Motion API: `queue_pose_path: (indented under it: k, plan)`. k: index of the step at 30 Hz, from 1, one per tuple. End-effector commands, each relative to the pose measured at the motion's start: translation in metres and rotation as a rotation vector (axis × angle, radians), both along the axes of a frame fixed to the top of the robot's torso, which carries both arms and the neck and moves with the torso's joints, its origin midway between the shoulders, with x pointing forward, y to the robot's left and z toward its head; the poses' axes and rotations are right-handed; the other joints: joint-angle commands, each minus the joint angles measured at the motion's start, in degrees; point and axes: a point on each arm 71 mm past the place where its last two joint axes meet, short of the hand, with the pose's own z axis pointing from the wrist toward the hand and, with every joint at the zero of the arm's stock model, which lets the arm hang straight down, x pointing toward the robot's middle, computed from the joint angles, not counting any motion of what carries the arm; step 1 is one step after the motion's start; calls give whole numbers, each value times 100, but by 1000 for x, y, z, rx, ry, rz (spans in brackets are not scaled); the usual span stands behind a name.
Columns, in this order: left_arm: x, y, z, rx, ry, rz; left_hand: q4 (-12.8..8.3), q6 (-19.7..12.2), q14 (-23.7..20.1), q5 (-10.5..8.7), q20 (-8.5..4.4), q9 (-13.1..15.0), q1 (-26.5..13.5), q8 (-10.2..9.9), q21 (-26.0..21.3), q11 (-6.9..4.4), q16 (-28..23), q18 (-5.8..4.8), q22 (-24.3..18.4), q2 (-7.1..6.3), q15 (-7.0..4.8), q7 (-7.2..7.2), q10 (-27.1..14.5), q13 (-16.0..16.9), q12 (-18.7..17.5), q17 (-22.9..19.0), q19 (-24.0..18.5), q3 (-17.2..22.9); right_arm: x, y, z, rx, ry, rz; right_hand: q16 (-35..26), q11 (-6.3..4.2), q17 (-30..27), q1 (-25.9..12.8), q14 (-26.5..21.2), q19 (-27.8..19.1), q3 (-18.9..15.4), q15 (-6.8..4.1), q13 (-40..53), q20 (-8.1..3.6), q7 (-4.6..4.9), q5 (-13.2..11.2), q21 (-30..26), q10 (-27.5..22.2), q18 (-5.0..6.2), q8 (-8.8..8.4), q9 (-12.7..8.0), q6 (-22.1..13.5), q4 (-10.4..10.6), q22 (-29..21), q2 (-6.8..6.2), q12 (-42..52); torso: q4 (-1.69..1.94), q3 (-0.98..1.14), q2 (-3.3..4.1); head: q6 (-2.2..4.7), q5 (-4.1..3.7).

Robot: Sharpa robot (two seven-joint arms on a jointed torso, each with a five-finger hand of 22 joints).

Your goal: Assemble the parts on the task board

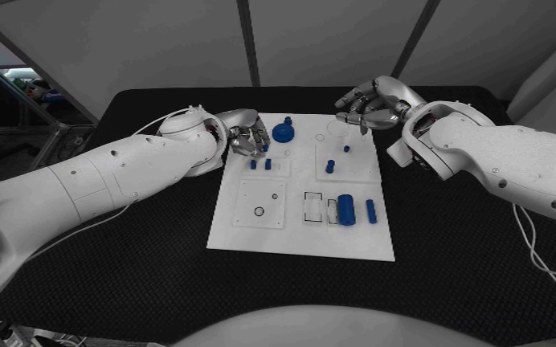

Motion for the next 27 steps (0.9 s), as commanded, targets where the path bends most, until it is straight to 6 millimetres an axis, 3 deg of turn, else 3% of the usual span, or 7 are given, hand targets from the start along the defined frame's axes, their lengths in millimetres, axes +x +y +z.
queue_pose_path:
  k: [1,3,6,12,15,17,27]
  plan:
    - [0,4,2,-5,-12,11,10,-112,-47,-7,1,-4,-31,-35,-65,6,-42,-179,-36,2,2,-18,-65,-5,-40,-60,-58,-50,1,-2,-3,-100,2,18,-170,12,-202,153,-16,11,188,-38,-590,-8,-2,-221,-84,-171,75,34,-1,134,-17,-90,-4,-754,1,-5,-1,8,-10]
    - [1,7,4,-20,-26,16,15,-128,-60,-4,3,-1,-24,-30,-94,13,-57,-175,-56,11,4,-19,-90,-11,-63,-100,-70,-60,1,-4,-4,-160,-13,30,-143,30,-149,245,126,366,423,10,-1450,-41,5,-564,140,228,40,-5,-26,283,-36,220,-30,-1697,4,-7,-1,12,-17]
    - [1,14,7,-67,-46,28,26,15,-335,0,31,29,6,35,-549,86,-376,-95,-394,51,55,51,-274,-36,-193,-786,-344,-55,2,-7,-5,-242,-39,45,-1,37,52,322,212,614,547,-30,-1918,-28,-25,-637,402,321,-53,3,-15,504,-129,641,-87,-2267,4,-1,-4,18,-23]
    - [1,32,17,-195,-57,76,45,238,-661,-5,79,37,7,77,-696,142,-799,-88,-462,69,103,89,-386,-33,-262,-1631,-421,-47,1,-11,-4,-428,-136,65,109,25,174,274,260,769,686,-28,-2568,-22,-63,-738,614,659,-100,-207,-26,701,-250,937,-189,-2994,-3,0,0,57,-64]
    - [1,46,21,-282,-42,121,50,303,-699,-6,88,40,5,90,-734,155,-868,-87,-481,78,108,107,-381,-29,-258,-1758,-433,-43,1,-12,-3,-500,-190,66,137,43,209,265,267,801,704,-24,-2661,-17,-70,-743,662,666,-116,-265,-28,716,-273,1012,-208,-3099,-4,2,4,96,-122]
    - [0,58,24,-379,-27,167,36,423,-899,-4,94,42,34,119,-822,164,-1152,-83,-528,96,113,129,-337,-20,-229,-2249,-479,-10,0,-11,-4,-546,-226,65,163,53,242,256,275,826,711,-17,-2723,-12,-68,-748,701,666,-126,-311,-29,715,-290,1071,-232,-3167,-7,10,4,116,-196]
    - [-11,88,40,-794,3,298,30,577,-1107,-3,77,30,14,127,-1014,132,-1509,-82,-632,124,92,139,-130,3,-65,-2719,-573,41,-5,-5,-15,-660,-268,72,249,80,344,194,297,887,709,7,-2904,10,-56,-776,807,687,-150,-447,-28,731,-330,1224,-320,-3345,7,-6,6,156,-322]
